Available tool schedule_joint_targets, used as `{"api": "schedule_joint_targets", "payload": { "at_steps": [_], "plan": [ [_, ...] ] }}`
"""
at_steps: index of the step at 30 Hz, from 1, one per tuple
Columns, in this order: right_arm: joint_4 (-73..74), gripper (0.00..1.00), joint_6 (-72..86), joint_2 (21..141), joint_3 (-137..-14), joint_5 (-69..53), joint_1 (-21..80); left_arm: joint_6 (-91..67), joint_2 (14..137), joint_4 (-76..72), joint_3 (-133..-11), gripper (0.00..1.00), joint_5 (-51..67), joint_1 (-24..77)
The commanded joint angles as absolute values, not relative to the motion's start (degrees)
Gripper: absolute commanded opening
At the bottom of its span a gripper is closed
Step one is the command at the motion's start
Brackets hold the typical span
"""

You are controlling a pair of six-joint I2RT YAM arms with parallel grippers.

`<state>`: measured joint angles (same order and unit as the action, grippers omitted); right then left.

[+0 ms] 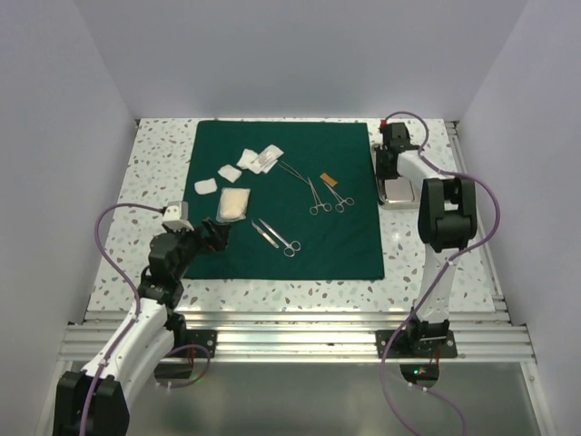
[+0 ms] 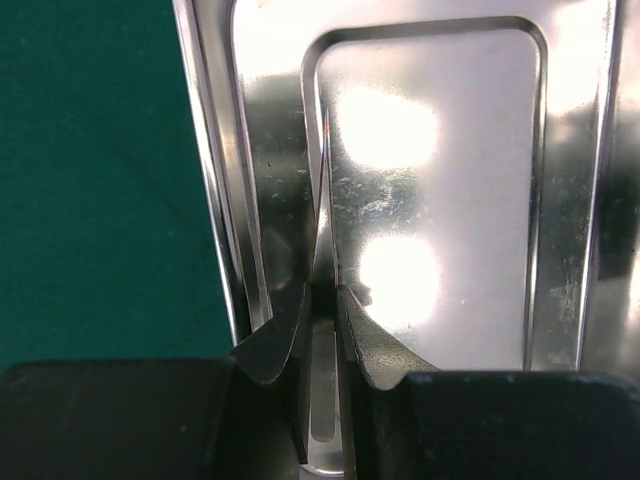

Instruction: Prepare the surgical pack

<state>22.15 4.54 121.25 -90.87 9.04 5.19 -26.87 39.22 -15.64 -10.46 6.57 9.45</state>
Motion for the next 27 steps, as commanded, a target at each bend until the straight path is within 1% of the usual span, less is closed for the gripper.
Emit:
{"api": "schedule_joint_targets", "payload": {
  "at_steps": [1,7,10,11,14,16,19,21,25,27],
  "plan": [
    [23.8,0.09,4.1,122.9,-94.0,10.1,5.0,-26.2,39.1,-18.3,-10.7,1.00,5.9,9.7],
    [26.5,0.11,4.3,125.2,-96.2,10.8,5.0,-26.2,39.0,-18.3,-10.6,1.00,5.9,9.7],
    [28.0,0.15,4.2,126.2,-97.9,12.0,5.0,-26.2,39.2,-18.4,-10.6,1.00,5.9,9.8],
    [28.2,0.22,4.4,126.1,-98.2,12.1,5.0,-26.2,39.3,-18.5,-10.6,1.00,5.9,9.7],
    [28.4,0.26,4.5,124.3,-98.7,11.6,5.0,-26.2,39.2,-18.5,-10.6,1.00,6.0,9.7],
    [29.0,0.27,4.6,122.0,-99.3,12.4,5.0,-26.2,39.1,-18.5,-10.6,1.00,6.1,9.7],
    [29.2,0.33,4.6,117.4,-99.2,13.7,5.2,-26.2,39.0,-18.5,-10.6,1.00,6.1,9.7],
    [28.8,0.35,4.3,115.1,-98.5,12.8,5.2,-26.1,39.1,-18.5,-10.6,1.00,6.1,9.7],
    [23.9,0.39,2.1,108.3,-93.3,6.4,8.5,-26.2,39.3,-18.6,-10.6,1.00,5.9,9.7],
    [23.0,0.40,1.7,108.1,-92.5,3.9,10.4,-26.1,39.3,-18.5,-10.6,1.00,5.9,9.7]
  ]
}}
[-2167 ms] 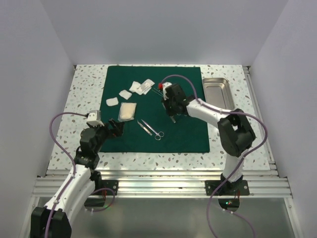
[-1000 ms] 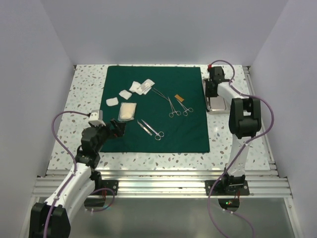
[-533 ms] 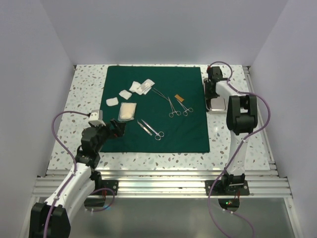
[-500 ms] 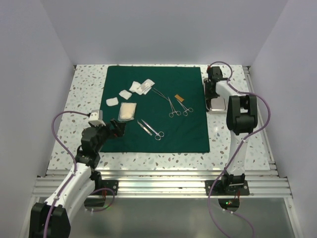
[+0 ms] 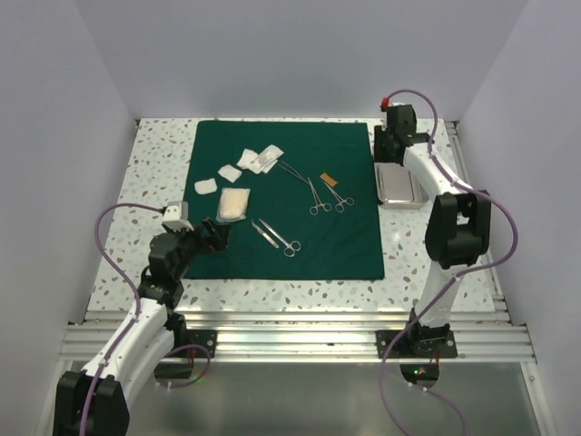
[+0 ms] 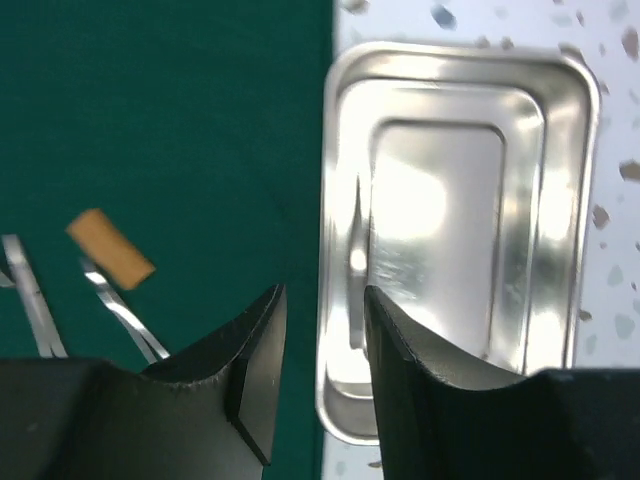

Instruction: Prepare the surgical pack

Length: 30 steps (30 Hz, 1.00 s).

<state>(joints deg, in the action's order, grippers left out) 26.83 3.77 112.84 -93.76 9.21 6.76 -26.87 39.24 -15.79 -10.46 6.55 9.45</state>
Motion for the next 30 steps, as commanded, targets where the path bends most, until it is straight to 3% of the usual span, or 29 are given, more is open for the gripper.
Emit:
{"api": "schedule_joint_targets", "payload": {
  "at_steps": [1,18,25,30],
  "plan": [
    [23.4,0.41,1.7,108.4,-92.9,2.5,12.1,-26.1,39.3,-18.6,-10.6,1.00,5.9,9.7],
    [24.1,0.41,6.4,120.1,-94.9,1.2,27.3,-26.0,39.5,-18.7,-10.7,1.00,6.1,9.7],
    [20.0,0.45,7.1,114.5,-87.1,-1.9,33.0,-26.0,39.7,-18.8,-10.7,1.00,6.2,9.7],
    [17.1,0.41,6.2,109.0,-79.8,-6.4,39.9,-25.9,39.8,-18.9,-10.7,1.00,6.2,9.7]
  ]
}}
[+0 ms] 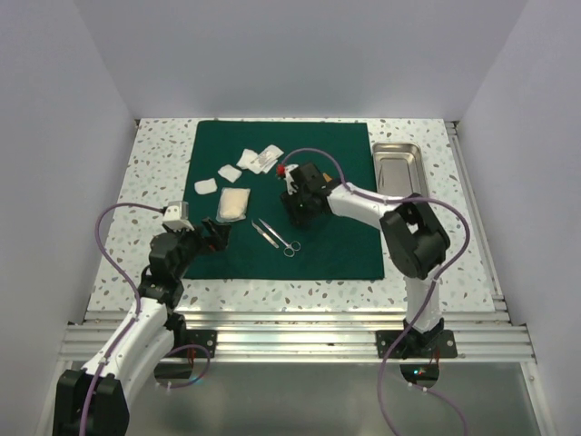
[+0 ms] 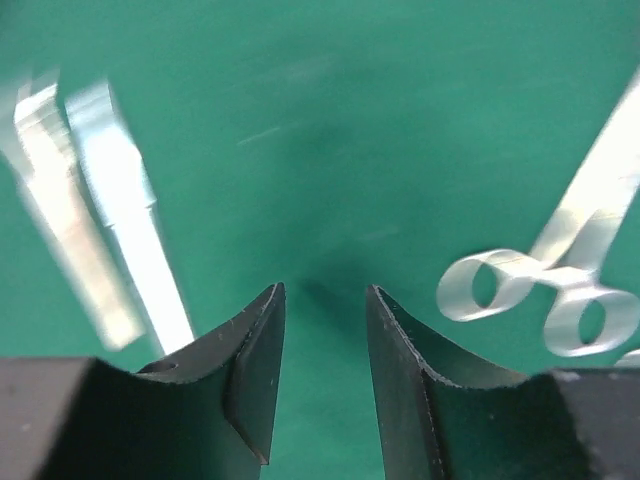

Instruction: Prepare the surgical pack

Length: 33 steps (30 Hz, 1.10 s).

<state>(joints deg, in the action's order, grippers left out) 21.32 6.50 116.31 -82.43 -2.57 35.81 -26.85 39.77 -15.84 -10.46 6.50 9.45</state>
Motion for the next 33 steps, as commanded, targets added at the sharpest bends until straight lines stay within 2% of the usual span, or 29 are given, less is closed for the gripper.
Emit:
{"api": "schedule_joint_targets", "payload": {
  "at_steps": [1,6,11,18,33],
  "plan": [
    [16.6,0.41,6.5,108.4,-78.9,-6.3,40.9,-26.0,39.9,-18.9,-10.8,1.00,6.2,9.7],
    [14.6,0.43,7.4,107.0,-76.5,-3.3,47.7,-26.0,39.8,-18.9,-10.8,1.00,6.2,9.7],
    [14.8,0.48,7.2,110.3,-79.5,-2.0,51.1,-26.6,39.5,-17.2,-11.1,1.00,4.1,9.7],
    [17.0,0.46,5.5,116.5,-86.7,-0.4,52.3,-29.6,33.7,-11.1,-11.0,1.00,-6.8,9.7],
    [17.4,0.44,4.3,123.1,-89.2,1.4,52.6,-29.9,38.3,-11.0,-12.6,1.00,-6.2,9.6]
  ]
}}
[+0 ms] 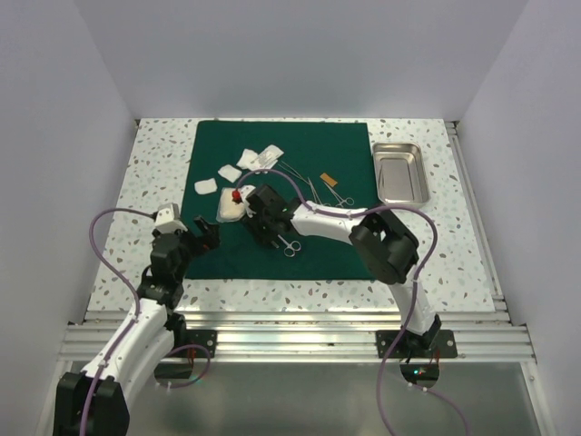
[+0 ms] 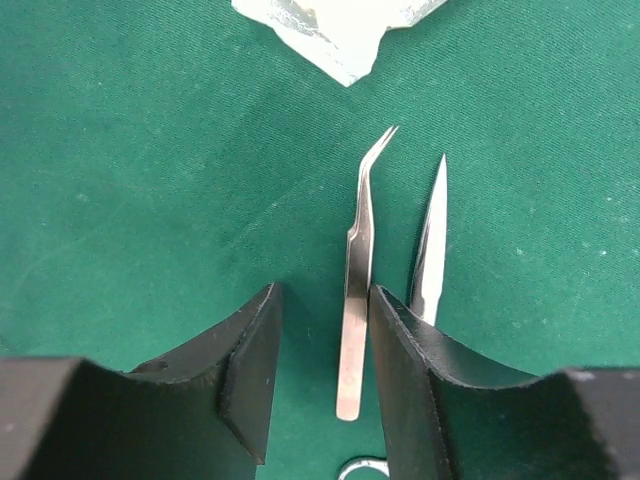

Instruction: Prepare the surgical pack

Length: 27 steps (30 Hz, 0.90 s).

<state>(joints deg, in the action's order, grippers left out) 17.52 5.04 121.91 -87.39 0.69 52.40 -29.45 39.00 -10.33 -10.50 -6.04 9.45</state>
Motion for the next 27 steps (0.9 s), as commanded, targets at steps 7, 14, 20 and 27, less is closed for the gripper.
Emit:
{"api": "schedule_joint_targets", "payload": {
  "at_steps": [7,14,20,27],
  "plan": [
    [17.9,0.25,4.7,123.9,-89.1,0.8,52.6,-29.8,38.3,-11.3,-12.5,1.00,-5.5,9.5],
    [14.9,0.01,5.8,118.4,-86.6,-2.1,51.9,-29.5,38.1,-11.5,-12.5,1.00,-4.8,9.6],
    [15.5,0.01,6.6,111.5,-86.3,-4.2,48.7,-29.2,38.1,-11.8,-12.4,1.00,-4.0,9.5],
    [18.9,0.01,6.8,103.8,-84.0,-5.0,34.8,-29.0,38.0,-11.9,-12.4,1.00,-2.9,9.6]
  ]
}}
